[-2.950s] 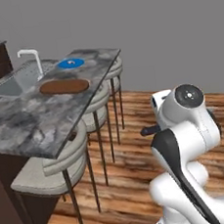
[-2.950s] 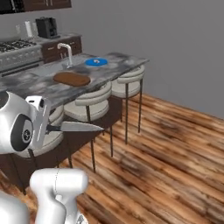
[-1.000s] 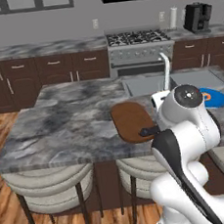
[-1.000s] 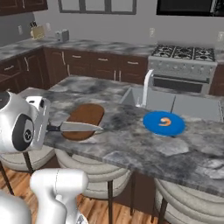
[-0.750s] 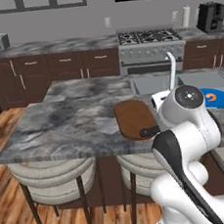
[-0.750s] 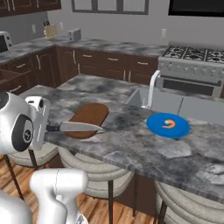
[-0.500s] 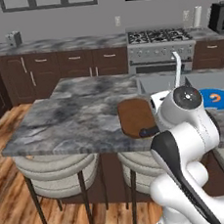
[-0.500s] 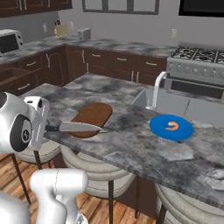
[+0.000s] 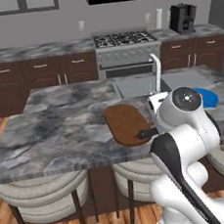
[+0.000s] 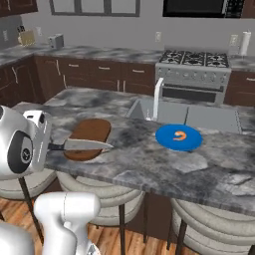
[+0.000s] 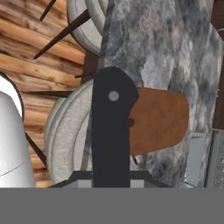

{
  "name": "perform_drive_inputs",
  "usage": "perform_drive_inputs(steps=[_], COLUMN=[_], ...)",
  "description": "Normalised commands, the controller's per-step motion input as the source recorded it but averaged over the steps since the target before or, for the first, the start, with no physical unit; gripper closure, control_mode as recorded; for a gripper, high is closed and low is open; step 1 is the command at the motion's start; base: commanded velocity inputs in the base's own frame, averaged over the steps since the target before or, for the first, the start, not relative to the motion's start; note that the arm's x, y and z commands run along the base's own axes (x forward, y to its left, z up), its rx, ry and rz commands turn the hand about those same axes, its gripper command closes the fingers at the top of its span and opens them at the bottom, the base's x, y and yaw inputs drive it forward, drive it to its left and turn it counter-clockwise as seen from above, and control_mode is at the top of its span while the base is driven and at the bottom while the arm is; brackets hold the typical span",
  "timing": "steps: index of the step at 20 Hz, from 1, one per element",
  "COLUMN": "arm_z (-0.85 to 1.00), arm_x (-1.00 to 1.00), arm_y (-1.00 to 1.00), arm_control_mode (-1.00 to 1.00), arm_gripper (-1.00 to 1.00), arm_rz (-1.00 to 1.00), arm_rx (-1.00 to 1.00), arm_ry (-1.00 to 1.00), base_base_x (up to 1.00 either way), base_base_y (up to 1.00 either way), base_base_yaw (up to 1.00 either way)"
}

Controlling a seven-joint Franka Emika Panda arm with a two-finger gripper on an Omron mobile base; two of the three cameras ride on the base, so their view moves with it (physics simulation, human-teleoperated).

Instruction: Pick up the knife from the drawer and place it on the cutting board. Then place the meat from the plate to the cutting board.

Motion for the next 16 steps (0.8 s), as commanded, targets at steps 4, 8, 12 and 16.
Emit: perform_drive_inputs(steps=[4,8,12,16], arm_z=[0.0,0.0,0.0,0.02], arm_x=[0.0,0.0,0.0,0.07], arm_y=[0.0,0.0,0.0,0.05], arm_control_mode=[1.0,1.0,1.0,-1.0], arm_gripper=[1.0,1.0,1.0,1.0], arm_rz=[0.0,0.0,0.0,0.0], arm_rx=[0.0,0.0,0.0,-0.01], arm_ry=[0.0,0.0,0.0,0.01], base_base_x=[0.74,0.5,0.45,0.37], base_base_y=[0.0,0.02,0.01,0.05], base_base_yaw=[-0.52,0.0,-0.12,-0.16])
